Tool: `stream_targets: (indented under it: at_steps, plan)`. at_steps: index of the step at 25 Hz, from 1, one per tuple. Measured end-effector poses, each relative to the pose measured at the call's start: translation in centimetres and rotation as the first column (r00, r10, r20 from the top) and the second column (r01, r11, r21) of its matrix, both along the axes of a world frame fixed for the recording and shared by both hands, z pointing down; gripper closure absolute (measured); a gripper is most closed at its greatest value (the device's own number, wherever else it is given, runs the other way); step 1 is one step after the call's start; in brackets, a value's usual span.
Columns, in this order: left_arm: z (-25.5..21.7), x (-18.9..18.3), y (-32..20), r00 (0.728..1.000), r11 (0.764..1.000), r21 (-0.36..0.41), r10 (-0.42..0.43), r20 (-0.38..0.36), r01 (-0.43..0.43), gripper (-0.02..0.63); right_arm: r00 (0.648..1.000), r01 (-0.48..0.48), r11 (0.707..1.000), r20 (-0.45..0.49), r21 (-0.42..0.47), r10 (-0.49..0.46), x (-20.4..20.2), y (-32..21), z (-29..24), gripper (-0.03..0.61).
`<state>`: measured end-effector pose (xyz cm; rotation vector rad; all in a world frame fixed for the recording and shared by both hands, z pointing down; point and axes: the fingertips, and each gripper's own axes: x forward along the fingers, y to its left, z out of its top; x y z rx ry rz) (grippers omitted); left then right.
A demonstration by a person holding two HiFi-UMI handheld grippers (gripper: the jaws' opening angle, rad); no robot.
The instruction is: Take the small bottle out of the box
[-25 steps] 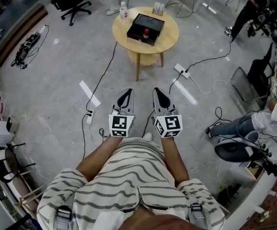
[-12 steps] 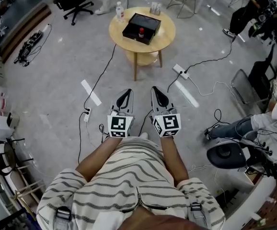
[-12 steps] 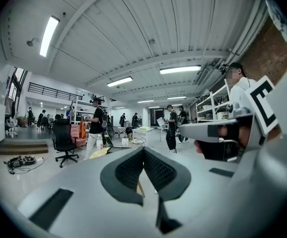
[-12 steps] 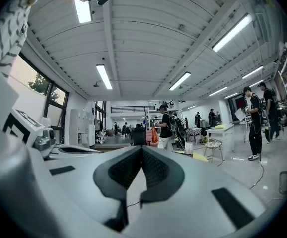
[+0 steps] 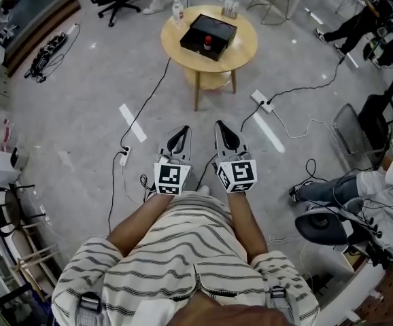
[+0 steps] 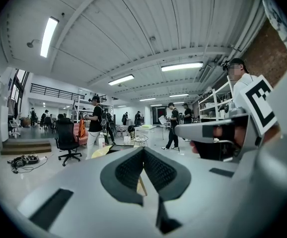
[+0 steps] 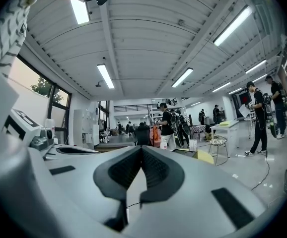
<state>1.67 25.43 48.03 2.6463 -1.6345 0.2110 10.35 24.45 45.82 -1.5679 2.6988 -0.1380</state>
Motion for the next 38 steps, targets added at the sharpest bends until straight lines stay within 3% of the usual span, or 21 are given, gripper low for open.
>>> stream_targets:
  at_steps: [14, 29, 38]
  plan:
    - [0.2, -2.8, -10.3, 0.999, 1.000, -0.015, 0.010, -0.033, -0.011, 0.592, 0.999, -0.014, 0.999, -0.034, -0.029, 0.013, -3.0, -9.7, 0.7, 0.568]
    - [-2.2, -7.4, -28.1, 0.986, 0.987, -0.012, 0.158, -0.060, -0.159, 0.592, 0.987, -0.159, 0.986, -0.042, -0.051, 0.157, -7.4, -27.3, -0.8, 0.568]
    - [-2.8, -9.3, -34.5, 0.966, 0.969, -0.017, 0.244, -0.084, -0.246, 0.592, 0.966, -0.251, 0.966, -0.071, -0.055, 0.247, -9.5, -32.4, -1.4, 0.568]
